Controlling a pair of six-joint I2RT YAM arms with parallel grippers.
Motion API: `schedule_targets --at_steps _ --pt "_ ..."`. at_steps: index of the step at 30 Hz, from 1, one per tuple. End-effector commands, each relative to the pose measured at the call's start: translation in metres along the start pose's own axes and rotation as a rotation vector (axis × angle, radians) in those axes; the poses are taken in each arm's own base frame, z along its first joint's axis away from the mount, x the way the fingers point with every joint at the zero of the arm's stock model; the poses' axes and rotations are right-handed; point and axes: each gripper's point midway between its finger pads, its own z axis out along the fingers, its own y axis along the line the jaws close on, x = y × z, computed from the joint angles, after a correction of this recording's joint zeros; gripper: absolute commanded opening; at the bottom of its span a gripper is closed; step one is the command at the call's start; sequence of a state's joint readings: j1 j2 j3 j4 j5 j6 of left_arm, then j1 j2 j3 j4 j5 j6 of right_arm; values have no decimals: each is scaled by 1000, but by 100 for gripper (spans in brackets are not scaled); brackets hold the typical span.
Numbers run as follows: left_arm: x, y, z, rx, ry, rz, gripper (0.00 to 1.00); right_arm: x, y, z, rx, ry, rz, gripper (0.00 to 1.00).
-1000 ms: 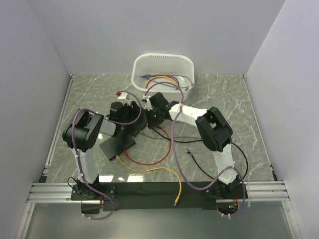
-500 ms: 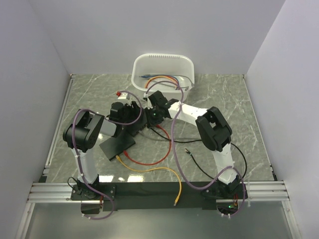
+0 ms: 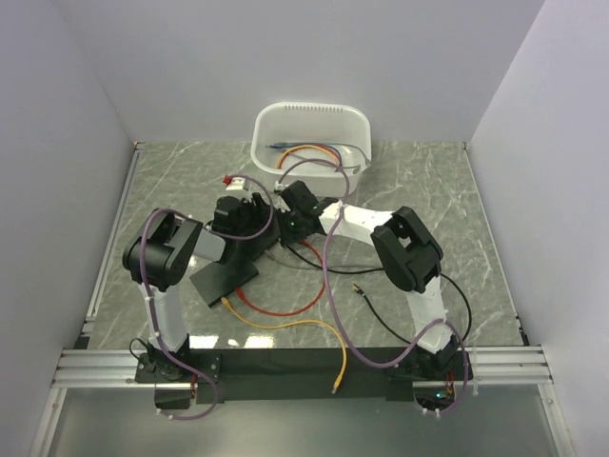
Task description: Insert the plug into the switch port
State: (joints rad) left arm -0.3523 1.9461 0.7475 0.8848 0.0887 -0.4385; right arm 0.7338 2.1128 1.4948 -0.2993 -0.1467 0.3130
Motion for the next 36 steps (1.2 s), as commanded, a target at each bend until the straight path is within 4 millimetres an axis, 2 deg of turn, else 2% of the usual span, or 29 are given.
schedule_targets --at_steps 1,6,7,9,10,14,19,21,23,26,28,30,34,36 --pt "139 -50 -49 140 473 -129 56 -156 54 -45 -150 -618 6 0" --pt "152 -58 -52 151 496 -116 56 -171 73 -55 -188 -679 -16 0" --pt "156 -58 -54 149 503 -115 56 -181 78 -59 -195 -696 -21 0" --pt "161 -61 -54 155 511 -114 56 -185 80 -58 -188 -682 -29 0" --pt "163 -61 -55 153 516 -117 57 -193 85 -63 -191 -697 -33 0" --pt "175 -62 -60 149 539 -121 56 -204 79 -69 -149 -717 -42 0" --pt "177 -60 -66 134 543 -123 56 -212 82 -75 -138 -724 -74 0" --pt "173 -60 -67 124 537 -128 57 -209 77 -74 -116 -718 -69 0" --pt "167 -59 -67 98 527 -131 57 -198 71 -68 -106 -697 -64 0" --pt "156 -55 -66 45 509 -134 58 -179 62 -58 -91 -661 -56 9" --pt "150 -54 -63 18 495 -136 58 -163 56 -50 -80 -629 -53 22" --pt "146 -47 -61 -28 487 -143 58 -153 52 -45 -73 -612 -51 29" --pt "141 -43 -57 -66 485 -163 58 -126 38 -33 -44 -557 -46 34" --pt "134 -41 -57 -82 471 -162 58 -119 34 -35 -35 -551 -40 36"
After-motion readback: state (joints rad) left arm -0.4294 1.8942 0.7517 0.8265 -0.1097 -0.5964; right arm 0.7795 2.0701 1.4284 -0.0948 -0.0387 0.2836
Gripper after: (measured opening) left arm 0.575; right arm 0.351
